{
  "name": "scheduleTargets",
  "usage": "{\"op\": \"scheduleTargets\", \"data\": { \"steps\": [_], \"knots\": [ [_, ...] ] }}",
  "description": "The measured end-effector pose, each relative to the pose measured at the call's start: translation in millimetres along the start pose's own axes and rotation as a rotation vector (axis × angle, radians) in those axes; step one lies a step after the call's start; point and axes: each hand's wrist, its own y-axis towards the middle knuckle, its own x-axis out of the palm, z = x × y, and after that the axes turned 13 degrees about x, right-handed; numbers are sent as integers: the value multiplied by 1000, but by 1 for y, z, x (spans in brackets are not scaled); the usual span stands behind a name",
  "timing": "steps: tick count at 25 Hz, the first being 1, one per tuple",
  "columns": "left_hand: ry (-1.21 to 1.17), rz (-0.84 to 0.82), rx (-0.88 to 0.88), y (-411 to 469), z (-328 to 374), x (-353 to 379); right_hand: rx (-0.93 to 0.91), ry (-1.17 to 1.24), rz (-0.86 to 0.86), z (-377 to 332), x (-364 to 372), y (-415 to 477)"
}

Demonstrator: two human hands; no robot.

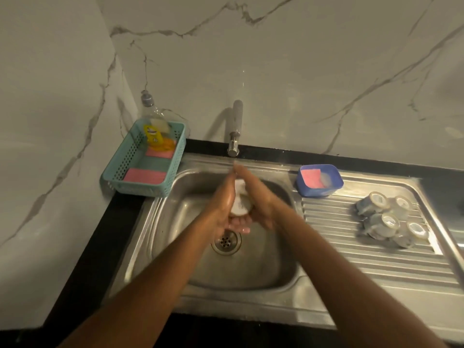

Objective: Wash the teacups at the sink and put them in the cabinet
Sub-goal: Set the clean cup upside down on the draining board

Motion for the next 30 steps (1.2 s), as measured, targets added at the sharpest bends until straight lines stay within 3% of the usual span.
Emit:
{"op": "scheduleTargets", "data": {
  "steps": [3,4,7,8,10,11,13,14,16,19,21,23,25,26,27,28,30],
  "knots": [
    [-80,-84,353,-44,60,-1,-255,-231,-74,-55,-1,-73],
    [-90,-112,463,-59,78,1,-374,-281,3,-68,3,-90],
    [-118,16,849,-72,92,13,-927,-312,523,-61,17,-84],
    [-124,64,909,-69,79,15,-1001,-280,645,-41,22,-53],
    [-21,142,722,-46,10,12,-789,-105,637,28,30,25],
    [76,193,482,-28,-37,4,-563,-138,649,61,34,49],
    [106,243,-83,-7,-116,-19,40,-360,401,127,40,78],
    [66,249,-231,-3,-136,-26,134,-516,366,151,37,84],
    [15,236,-182,5,-145,-30,88,-691,342,153,33,86],
    [-9,262,-51,-16,-86,-18,-76,-611,314,88,29,54],
    [-23,172,183,-30,-24,-14,-250,-484,320,26,24,-3],
    [-80,98,635,-55,29,-2,-586,-434,355,-26,25,-68],
    [-78,195,1168,-84,51,5,-1138,-272,510,-38,33,-105],
    [0,254,1316,-76,34,2,-1306,-180,584,-26,37,-95],
    [149,362,1343,-55,1,-3,-1279,-115,624,3,44,-67],
    [169,403,1081,-37,-31,-8,-1060,-45,635,38,48,-32],
    [124,418,242,-9,-99,-19,-264,1,427,105,55,31]
  ]
}}
